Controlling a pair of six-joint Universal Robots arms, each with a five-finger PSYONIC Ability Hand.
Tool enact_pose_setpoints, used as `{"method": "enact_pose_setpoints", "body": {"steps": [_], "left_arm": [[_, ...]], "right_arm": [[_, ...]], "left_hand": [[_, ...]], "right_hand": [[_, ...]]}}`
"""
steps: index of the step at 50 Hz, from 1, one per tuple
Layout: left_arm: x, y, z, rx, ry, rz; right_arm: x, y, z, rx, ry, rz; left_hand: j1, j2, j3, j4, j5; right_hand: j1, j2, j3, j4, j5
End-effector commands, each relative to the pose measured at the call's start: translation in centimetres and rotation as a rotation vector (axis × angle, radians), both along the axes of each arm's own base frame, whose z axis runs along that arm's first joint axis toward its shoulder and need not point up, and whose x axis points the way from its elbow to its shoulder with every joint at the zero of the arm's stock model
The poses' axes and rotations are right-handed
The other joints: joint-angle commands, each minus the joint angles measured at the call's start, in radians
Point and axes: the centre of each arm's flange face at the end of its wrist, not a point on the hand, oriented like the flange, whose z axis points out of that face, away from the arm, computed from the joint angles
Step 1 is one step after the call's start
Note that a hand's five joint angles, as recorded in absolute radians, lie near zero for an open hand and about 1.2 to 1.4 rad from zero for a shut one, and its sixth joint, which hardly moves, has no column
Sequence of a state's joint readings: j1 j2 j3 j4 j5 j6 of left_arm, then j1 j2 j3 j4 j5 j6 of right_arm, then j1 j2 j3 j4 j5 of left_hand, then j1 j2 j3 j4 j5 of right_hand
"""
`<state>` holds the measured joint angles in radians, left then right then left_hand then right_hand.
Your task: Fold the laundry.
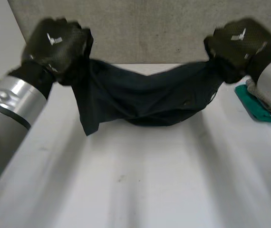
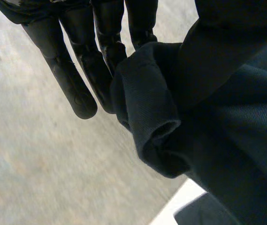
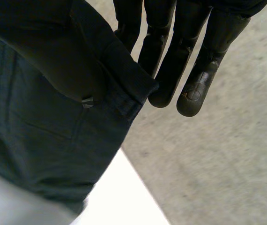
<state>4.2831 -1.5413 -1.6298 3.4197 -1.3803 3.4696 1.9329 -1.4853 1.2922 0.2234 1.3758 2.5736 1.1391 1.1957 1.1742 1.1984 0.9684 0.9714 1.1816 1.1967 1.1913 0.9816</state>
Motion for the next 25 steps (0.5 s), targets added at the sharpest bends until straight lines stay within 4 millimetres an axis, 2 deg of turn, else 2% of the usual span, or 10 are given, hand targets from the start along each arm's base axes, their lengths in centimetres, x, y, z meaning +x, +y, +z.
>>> {"method": "enact_pose_setpoints", "body": {"steps": [1,10,11,14,17,19,21,23,24,25], "left_arm": [[0.9,-2.5,1.9,-0.039,0.001,0.017],[-1.3,-8.9,-5.7,0.135,-0.077,0.019],[-1.5,-9.4,-6.3,0.144,-0.08,0.019],[-2.3,-11.5,-7.1,0.134,-0.077,0.024],[-3.2,-13.7,-6.2,0.071,-0.052,0.02],[-3.7,-14.6,-4.9,0.013,-0.023,0.018],[-4.4,-15.6,-1.9,-0.108,0.036,0.016],[-4.8,-15.9,0.1,-0.191,0.076,0.006],[-4.9,-16.0,2.5,-0.28,0.127,0.003],[-4.9,-16.0,3.6,-0.324,0.157,0.001]], "right_arm": [[0.4,-1.6,-0.1,0.097,0.058,-0.023],[2.4,-5.0,-6.2,0.233,0.152,-0.019],[2.6,-6.0,-7.0,0.24,0.156,-0.044],[3.1,-8.6,-7.4,0.176,0.131,-0.109],[3.6,-10.6,-6.6,0.076,0.066,-0.147],[4.2,-12.1,-5.2,-0.026,-0.033,-0.154],[4.6,-13.0,-3.9,-0.105,-0.117,-0.143],[5.1,-14.0,-1.3,-0.237,-0.255,-0.117],[5.2,-14.2,-0.5,-0.277,-0.293,-0.107],[5.3,-14.5,1.2,-0.369,-0.363,-0.094]], "left_hand": [[0.257,0.201,0.222,0.198,0.253],[0.257,0.201,0.222,0.198,0.253],[0.257,0.201,0.222,0.198,0.253],[0.257,0.201,0.222,0.198,0.253],[0.257,0.201,0.222,0.198,0.253],[0.257,0.201,0.222,0.198,0.253],[0.257,0.201,0.222,0.198,0.253],[0.257,0.201,0.222,0.198,0.253],[0.257,0.201,0.222,0.198,0.253],[0.257,0.201,0.222,0.198,0.253]], "right_hand": [[0.425,0.215,0.2,0.205,0.24],[0.425,0.215,0.2,0.205,0.24],[0.425,0.215,0.2,0.205,0.24],[0.425,0.215,0.2,0.205,0.24],[0.425,0.215,0.2,0.205,0.24],[0.425,0.215,0.2,0.205,0.24],[0.425,0.215,0.2,0.205,0.24],[0.425,0.215,0.2,0.205,0.24],[0.425,0.215,0.2,0.205,0.24],[0.425,0.215,0.2,0.205,0.24]]}}
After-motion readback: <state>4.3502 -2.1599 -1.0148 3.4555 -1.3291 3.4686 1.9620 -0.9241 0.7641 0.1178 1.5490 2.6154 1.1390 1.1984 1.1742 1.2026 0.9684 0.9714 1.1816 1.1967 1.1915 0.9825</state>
